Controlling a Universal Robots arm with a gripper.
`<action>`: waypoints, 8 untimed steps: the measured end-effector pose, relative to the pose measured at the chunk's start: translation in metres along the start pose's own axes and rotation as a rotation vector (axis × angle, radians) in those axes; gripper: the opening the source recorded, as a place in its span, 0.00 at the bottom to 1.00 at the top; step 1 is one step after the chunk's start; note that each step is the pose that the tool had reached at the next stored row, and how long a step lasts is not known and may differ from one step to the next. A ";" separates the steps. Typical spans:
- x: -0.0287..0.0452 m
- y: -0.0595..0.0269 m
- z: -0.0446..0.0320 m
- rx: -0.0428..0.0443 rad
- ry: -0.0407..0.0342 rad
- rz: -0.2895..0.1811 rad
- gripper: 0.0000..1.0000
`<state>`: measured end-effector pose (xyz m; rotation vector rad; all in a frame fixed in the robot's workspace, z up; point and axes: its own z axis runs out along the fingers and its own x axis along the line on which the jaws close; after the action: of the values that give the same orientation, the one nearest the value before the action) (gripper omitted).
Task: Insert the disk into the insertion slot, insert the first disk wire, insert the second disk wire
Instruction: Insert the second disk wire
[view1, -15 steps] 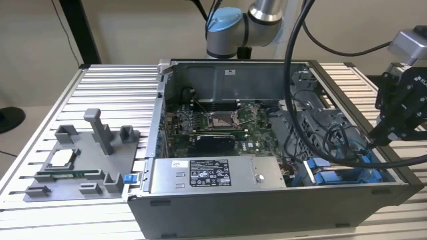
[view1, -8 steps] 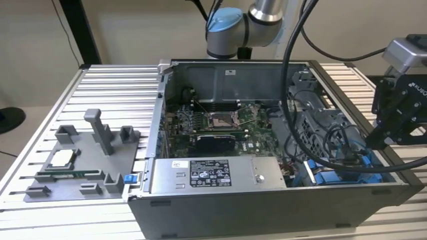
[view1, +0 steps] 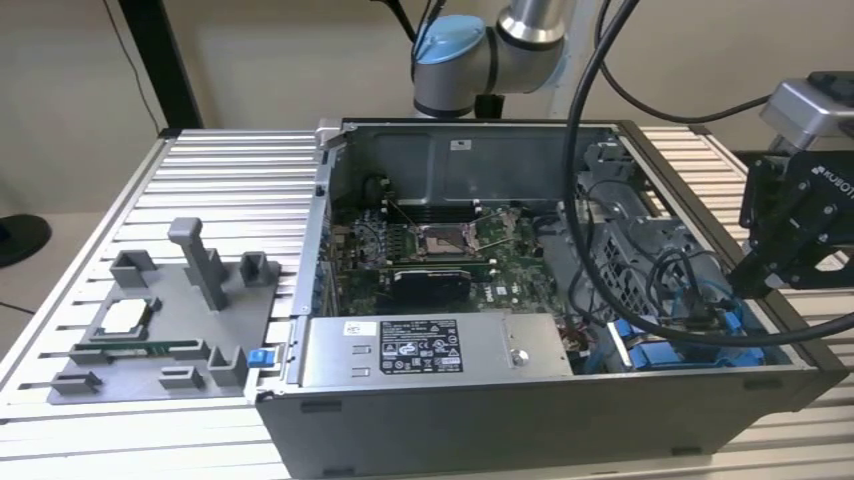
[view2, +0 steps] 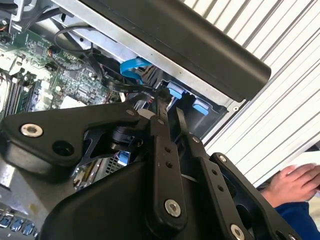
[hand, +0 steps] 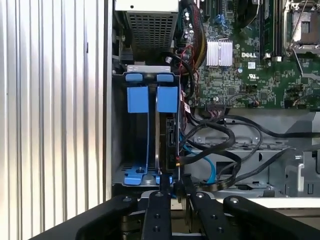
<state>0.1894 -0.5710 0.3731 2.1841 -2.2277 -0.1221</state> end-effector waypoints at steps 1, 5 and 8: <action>0.0000 -0.0001 0.0000 -0.0001 0.0002 -0.001 0.00; -0.0001 -0.0007 0.0000 -0.0003 0.0004 -0.006 0.00; -0.0001 -0.0013 0.0000 -0.0004 0.0007 -0.009 1.00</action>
<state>0.1907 -0.5709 0.3731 2.1938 -2.2175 -0.1219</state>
